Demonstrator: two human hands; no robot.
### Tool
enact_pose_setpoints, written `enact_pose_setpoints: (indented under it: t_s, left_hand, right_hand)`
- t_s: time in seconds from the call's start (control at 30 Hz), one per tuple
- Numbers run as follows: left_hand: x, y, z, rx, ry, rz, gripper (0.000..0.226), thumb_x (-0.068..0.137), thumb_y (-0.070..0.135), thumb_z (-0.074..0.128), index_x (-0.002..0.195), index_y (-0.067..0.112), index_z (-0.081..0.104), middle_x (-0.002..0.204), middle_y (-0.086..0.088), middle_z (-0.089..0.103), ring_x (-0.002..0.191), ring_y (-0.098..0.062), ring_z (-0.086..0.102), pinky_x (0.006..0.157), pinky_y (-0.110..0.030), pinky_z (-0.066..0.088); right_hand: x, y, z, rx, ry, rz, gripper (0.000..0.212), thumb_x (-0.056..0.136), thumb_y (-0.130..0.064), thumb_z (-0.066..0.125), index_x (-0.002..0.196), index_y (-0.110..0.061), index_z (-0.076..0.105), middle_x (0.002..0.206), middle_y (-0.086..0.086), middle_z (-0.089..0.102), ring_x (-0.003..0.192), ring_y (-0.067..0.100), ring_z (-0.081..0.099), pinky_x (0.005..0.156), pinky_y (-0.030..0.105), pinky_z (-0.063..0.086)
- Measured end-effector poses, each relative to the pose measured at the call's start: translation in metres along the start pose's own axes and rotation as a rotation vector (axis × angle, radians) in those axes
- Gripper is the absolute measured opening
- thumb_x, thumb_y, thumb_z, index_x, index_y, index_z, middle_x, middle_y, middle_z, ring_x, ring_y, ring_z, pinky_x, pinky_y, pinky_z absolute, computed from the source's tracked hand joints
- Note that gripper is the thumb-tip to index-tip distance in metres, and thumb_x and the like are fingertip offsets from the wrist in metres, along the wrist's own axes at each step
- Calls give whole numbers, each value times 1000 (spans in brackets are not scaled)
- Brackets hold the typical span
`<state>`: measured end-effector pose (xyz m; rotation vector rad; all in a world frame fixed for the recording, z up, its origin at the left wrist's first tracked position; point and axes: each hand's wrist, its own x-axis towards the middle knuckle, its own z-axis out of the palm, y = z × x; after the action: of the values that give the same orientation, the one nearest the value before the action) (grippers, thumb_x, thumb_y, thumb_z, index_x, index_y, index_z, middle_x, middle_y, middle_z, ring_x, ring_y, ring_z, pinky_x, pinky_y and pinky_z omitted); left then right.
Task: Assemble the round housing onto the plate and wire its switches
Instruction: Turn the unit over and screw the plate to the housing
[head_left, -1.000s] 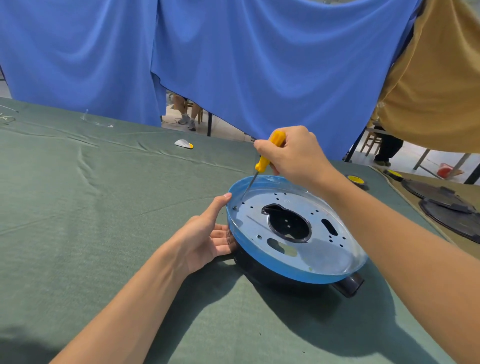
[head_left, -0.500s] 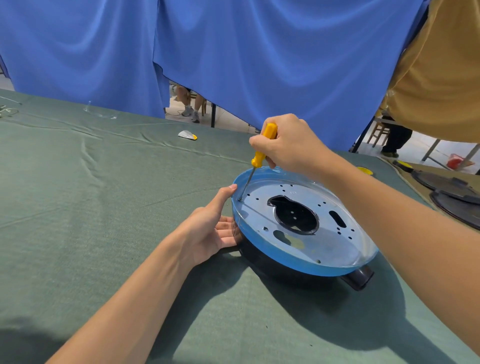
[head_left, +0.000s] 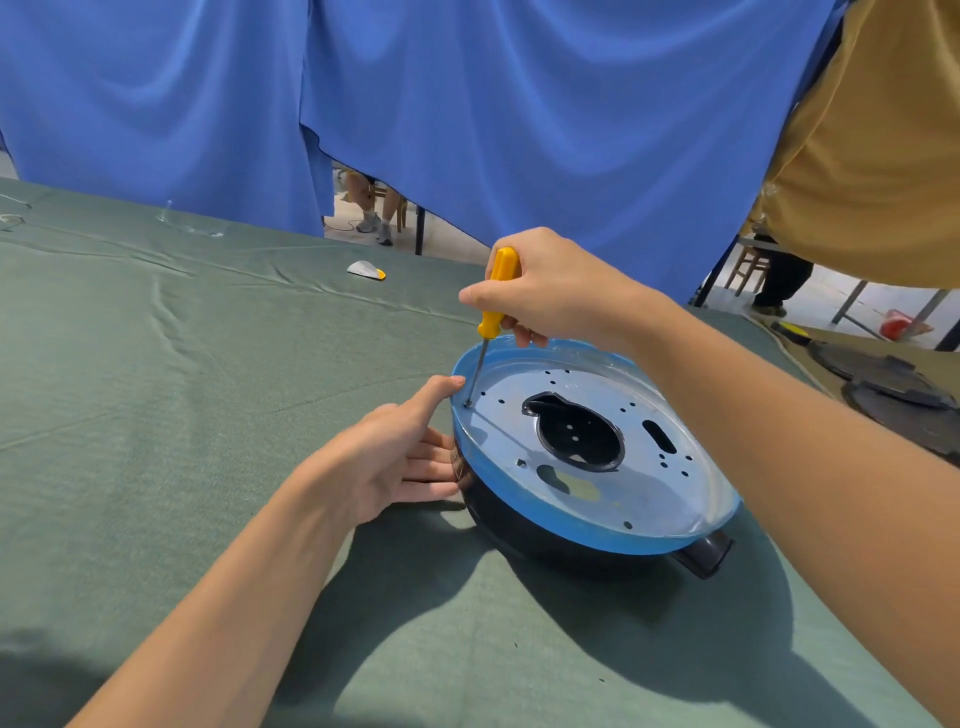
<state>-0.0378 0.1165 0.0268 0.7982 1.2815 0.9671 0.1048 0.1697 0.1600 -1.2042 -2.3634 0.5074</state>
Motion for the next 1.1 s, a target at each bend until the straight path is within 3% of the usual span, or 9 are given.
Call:
enact_pose_setpoints:
  t_s: [0.13, 0.27, 0.37, 0.5, 0.63, 0.73, 0.83, 0.97, 1.1]
  left_hand:
    - [-5, 15, -5, 236, -47, -92, 61, 80, 62, 57, 98, 4, 62, 82, -10, 72, 74, -21, 73, 54, -24, 50]
    - [-9, 34, -2, 445, -90, -166, 58, 89, 53, 45, 104, 0, 63, 87, -14, 68, 81, -33, 75, 48, -21, 49]
    - [-9, 42, 4, 619, -39, -168, 53, 93, 45, 39, 111, 1, 64, 89, -14, 62, 71, -35, 74, 44, -19, 46]
    - [-8, 41, 5, 780, 28, -77, 37, 92, 36, 40, 100, 11, 66, 84, -9, 60, 50, -21, 62, 41, -18, 35]
    - [-7, 25, -3, 813, 84, 4, 48, 94, 54, 39, 91, 18, 70, 75, -2, 65, 47, -13, 57, 46, -20, 32]
    - [-3, 4, -2, 692, 199, 215, 53, 99, 58, 31, 91, 22, 70, 81, -2, 69, 49, -10, 59, 53, -26, 36]
    - [-3, -14, 3, 559, 326, 460, 53, 94, 62, 29, 80, 28, 68, 87, 3, 70, 68, -16, 65, 68, -34, 45]
    - [-3, -28, 7, 614, 389, 515, 62, 83, 70, 21, 66, 32, 67, 79, 9, 70, 87, -25, 64, 90, -45, 46]
    - [-7, -28, 5, 475, 285, 576, 55, 78, 77, 22, 84, 50, 69, 91, 14, 73, 89, -13, 67, 97, -55, 45]
  right_hand:
    - [-5, 0, 2, 41, -10, -5, 23, 90, -26, 63, 76, -11, 53, 57, -2, 65, 48, 13, 59, 46, 24, 47]
    - [-7, 1, 4, 76, -25, -7, 26, 92, -25, 62, 72, -12, 52, 70, 10, 71, 49, 15, 58, 47, 25, 47]
    - [-7, 2, 5, 68, -25, -10, 25, 92, -26, 61, 74, -11, 52, 72, 11, 72, 50, 15, 59, 47, 24, 48]
    - [-7, 5, 8, 39, -78, 8, 28, 92, -30, 63, 74, -13, 50, 77, 13, 72, 52, 15, 61, 48, 25, 49]
    - [-9, 7, 6, -64, -55, 9, 34, 89, -42, 65, 76, -14, 51, 76, 6, 64, 61, 16, 61, 44, 21, 47]
    - [-12, 7, 4, -134, -29, -101, 29, 87, -41, 68, 90, -17, 54, 74, -3, 55, 60, 6, 52, 45, 20, 41]
    - [-16, 2, 4, -237, -14, -223, 25, 88, -40, 66, 91, -19, 53, 71, -11, 49, 65, 4, 44, 52, 19, 32]
    - [-15, -6, -3, -414, -125, -201, 24, 88, -40, 60, 96, -20, 51, 78, -11, 49, 69, 3, 43, 53, 23, 31]
    - [-13, -7, -3, -442, -77, -233, 3, 89, -26, 56, 90, -24, 53, 74, -15, 44, 74, 9, 41, 54, 22, 28]
